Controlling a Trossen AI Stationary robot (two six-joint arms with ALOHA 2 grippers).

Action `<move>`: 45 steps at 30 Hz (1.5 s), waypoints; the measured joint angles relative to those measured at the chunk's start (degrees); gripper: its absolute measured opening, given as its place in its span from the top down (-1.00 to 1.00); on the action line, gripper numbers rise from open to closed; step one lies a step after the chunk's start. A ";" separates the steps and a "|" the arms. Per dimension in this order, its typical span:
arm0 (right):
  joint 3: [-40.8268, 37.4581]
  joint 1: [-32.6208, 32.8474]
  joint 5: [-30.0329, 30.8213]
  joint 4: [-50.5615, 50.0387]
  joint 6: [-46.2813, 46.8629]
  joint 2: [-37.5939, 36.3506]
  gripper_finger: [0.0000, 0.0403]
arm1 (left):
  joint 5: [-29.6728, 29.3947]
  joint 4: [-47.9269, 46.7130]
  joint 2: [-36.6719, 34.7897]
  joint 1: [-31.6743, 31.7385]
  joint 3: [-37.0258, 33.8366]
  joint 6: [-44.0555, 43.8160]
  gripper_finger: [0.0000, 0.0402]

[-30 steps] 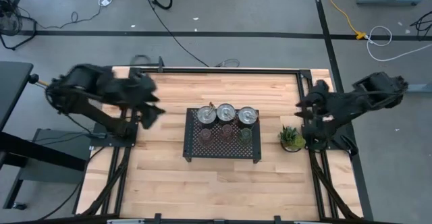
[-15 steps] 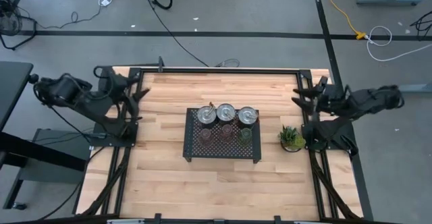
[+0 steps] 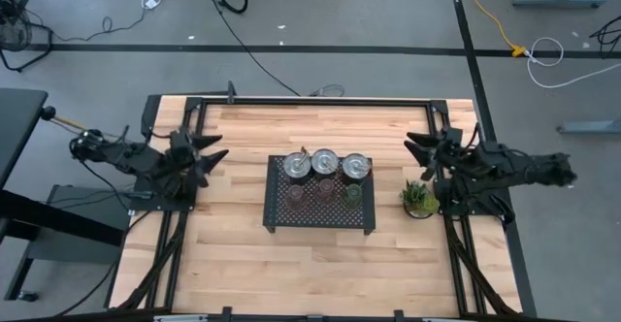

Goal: Pick & Place candle stick holders
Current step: Return to Home Position

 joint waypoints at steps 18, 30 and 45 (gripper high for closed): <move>-19.22 -12.72 -23.11 7.30 5.51 -0.23 0.22 | 4.13 8.82 -9.72 -0.02 -18.43 -3.89 -0.21; -22.66 -12.71 -31.40 10.37 -5.44 1.07 0.22 | -0.51 6.43 -9.70 -0.02 -19.74 -3.47 -0.21; -22.62 -11.94 -37.33 10.09 3.56 2.68 0.22 | 8.64 6.57 -9.70 -0.02 -19.72 -4.98 -0.21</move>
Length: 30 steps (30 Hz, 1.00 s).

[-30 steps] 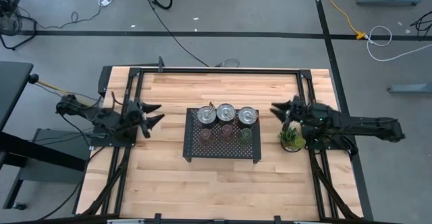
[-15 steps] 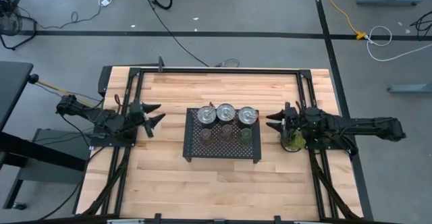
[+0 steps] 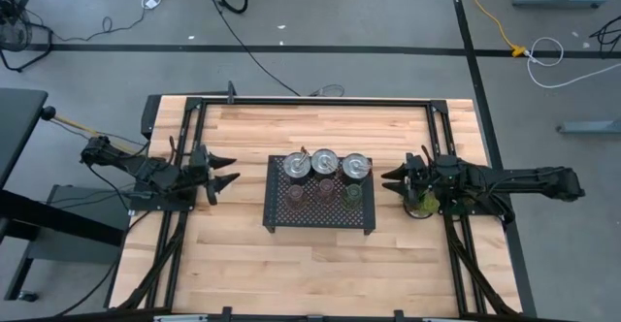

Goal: Pick & Place candle stick holders
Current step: Return to Home Position

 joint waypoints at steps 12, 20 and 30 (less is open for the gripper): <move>0.00 0.00 0.07 0.07 -0.01 -0.05 0.22 | 0.65 0.03 0.00 0.00 0.00 0.00 -0.21; 0.00 0.74 0.52 0.14 -0.01 -11.86 0.22 | 0.57 3.32 -1.69 0.00 -4.19 0.04 -0.21; 0.06 4.01 2.35 3.62 -0.05 -16.90 0.22 | 2.77 17.12 -3.19 4.31 -8.26 -0.29 -0.21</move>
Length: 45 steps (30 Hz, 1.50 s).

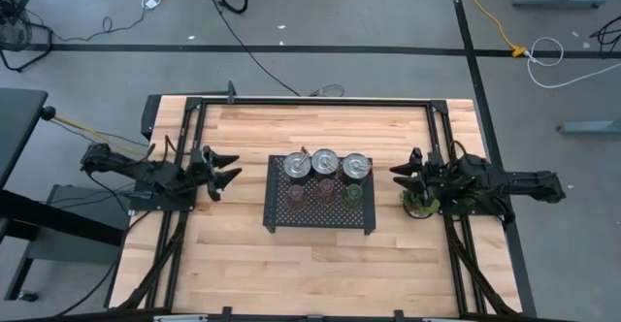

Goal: Pick & Place candle stick holders
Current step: Return to Home Position

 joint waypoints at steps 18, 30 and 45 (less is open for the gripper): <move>-0.02 6.02 2.29 -0.54 0.02 0.00 0.22 | 0.00 -0.43 0.06 14.34 -0.06 -0.14 -0.21; -0.02 6.02 2.29 -0.49 0.02 -0.02 0.22 | 0.04 0.75 0.14 14.29 -0.13 -0.15 -0.21; -0.08 6.02 2.29 -0.49 0.02 -0.02 0.22 | 0.07 2.13 0.17 14.29 -0.15 -0.15 -0.21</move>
